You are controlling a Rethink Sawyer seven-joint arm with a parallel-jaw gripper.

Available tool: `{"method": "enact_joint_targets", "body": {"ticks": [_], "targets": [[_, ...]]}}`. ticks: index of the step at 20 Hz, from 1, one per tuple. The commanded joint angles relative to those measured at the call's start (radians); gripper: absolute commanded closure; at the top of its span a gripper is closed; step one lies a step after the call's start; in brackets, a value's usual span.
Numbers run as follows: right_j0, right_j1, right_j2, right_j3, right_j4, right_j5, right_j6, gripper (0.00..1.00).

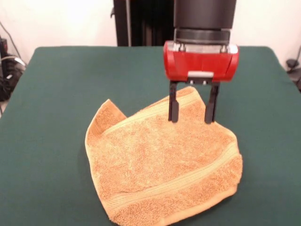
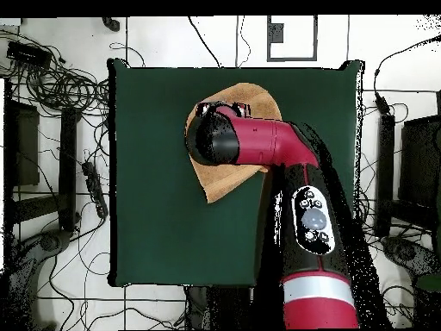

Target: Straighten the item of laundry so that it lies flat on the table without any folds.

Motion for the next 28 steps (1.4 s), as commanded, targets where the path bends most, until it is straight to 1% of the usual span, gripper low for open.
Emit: {"method": "enact_joint_targets", "body": {"ticks": [1, 9, 12, 14, 22, 28], "targets": [[0.03, 0.016, -0.013, 0.242, 0.072, -0.027, 0.292, 0.0], [0.046, 0.118, -0.032, 0.233, 0.083, -0.153, 0.282, 0.0], [0.033, 0.146, -0.019, 0.223, 0.088, -0.169, 0.262, 0.0], [0.038, 0.159, -0.026, 0.22, 0.093, -0.18, 0.262, 0.0], [0.045, 0.177, -0.027, 0.248, 0.109, -0.223, 0.253, 0.0], [0.04, 0.145, -0.021, 0.316, 0.113, -0.218, 0.249, 0.0]]}}
